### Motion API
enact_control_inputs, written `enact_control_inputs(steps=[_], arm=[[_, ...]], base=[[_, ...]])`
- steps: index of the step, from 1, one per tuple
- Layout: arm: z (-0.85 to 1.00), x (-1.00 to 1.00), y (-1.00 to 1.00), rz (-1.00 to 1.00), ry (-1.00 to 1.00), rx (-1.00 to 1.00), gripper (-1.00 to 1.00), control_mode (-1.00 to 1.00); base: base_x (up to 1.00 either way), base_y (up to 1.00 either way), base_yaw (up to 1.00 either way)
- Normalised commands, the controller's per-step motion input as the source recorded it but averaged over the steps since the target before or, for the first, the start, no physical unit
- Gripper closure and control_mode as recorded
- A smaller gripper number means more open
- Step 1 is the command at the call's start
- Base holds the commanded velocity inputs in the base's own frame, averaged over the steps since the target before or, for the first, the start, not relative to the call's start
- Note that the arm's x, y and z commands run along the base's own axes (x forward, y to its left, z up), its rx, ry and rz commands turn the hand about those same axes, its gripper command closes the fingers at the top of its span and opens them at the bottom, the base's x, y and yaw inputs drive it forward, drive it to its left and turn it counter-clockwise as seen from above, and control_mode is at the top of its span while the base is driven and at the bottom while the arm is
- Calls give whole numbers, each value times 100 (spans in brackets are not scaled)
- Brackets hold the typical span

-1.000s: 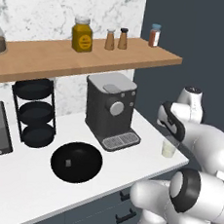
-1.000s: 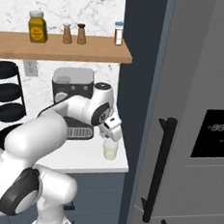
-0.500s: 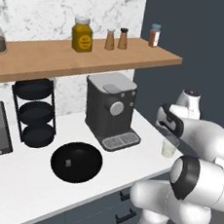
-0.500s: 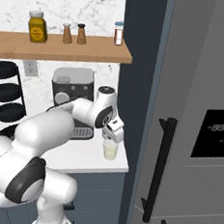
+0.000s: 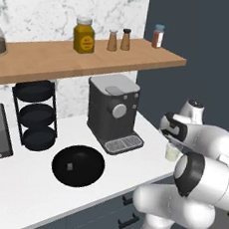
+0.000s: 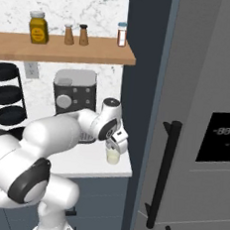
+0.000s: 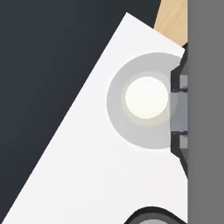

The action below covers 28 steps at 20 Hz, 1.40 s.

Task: Grab a lemon wedge from the fridge and one ice cube from the ice bowl, and put them in the glass of lemonade.

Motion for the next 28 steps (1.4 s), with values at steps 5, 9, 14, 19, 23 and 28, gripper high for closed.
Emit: enact_control_inputs(steps=[5,9,14,19,23,28], arm=[[0,0,0,0,-2,0,100,-100],[0,3,-16,-1,0,0,100,-100],[0,9,-4,-1,0,0,100,-100],[0,2,1,-1,0,0,100,-100],[0,0,0,0,0,0,-100,-100],[0,0,0,0,0,0,-100,-100]], base=[[0,0,0],[0,0,0],[0,0,0],[0,0,0],[0,0,0],[0,0,0]])
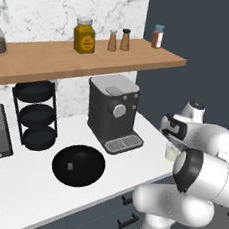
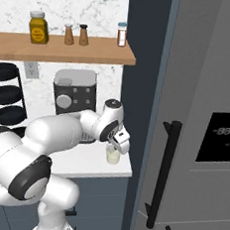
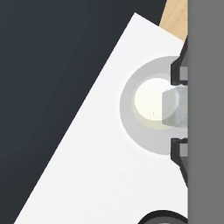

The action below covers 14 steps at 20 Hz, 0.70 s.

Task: Grab a lemon wedge from the fridge and one ice cube from the ice bowl, and put them in the glass of lemonade.

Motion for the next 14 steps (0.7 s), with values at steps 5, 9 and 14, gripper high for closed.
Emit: enact_control_inputs(steps=[5,9,14], arm=[[0,0,0,0,0,0,-100,-100],[0,0,0,-2,0,-1,-100,-100],[36,-34,0,0,-11,0,-100,-100]], base=[[0,0,0],[0,0,0],[0,0,0]])
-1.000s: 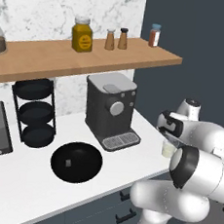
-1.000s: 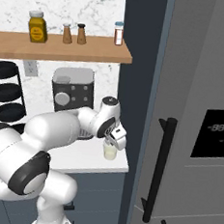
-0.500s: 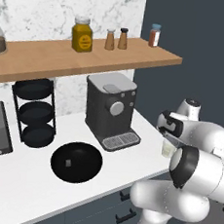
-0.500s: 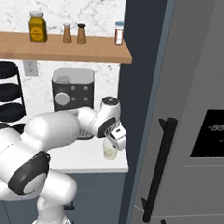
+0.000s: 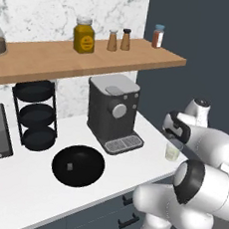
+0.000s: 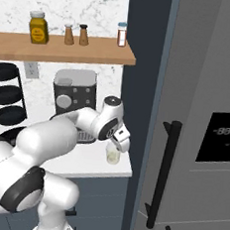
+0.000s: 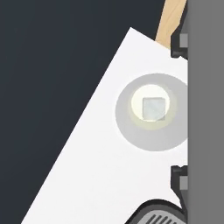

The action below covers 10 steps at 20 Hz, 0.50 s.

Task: Grab a lemon wedge from the fridge and one ice cube from the ice bowl, and put them in the glass of lemonade.

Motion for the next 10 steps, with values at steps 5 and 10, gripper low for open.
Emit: enact_control_inputs(steps=[5,10], arm=[[8,-20,0,0,-10,1,-100,-100],[3,-20,0,0,-8,1,-100,-100]], base=[[0,0,0],[0,0,0]])
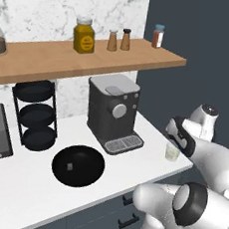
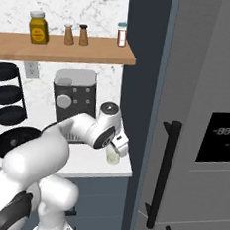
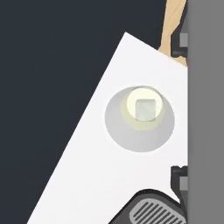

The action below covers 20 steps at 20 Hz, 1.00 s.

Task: Grab a lemon wedge from the fridge and one ice cube from the ice bowl, and put them in the glass of lemonade.

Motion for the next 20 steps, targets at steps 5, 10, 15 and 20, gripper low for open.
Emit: enact_control_inputs(steps=[5,10,15,20], arm=[[0,-42,10,0,-7,0,-100,-100],[27,-64,49,4,-1,-2,-100,-100],[58,-50,73,15,0,-13,-100,-100],[59,-39,38,5,0,-1,-100,-100]], base=[[0,0,0],[0,0,0],[0,0,0],[0,0,0]])
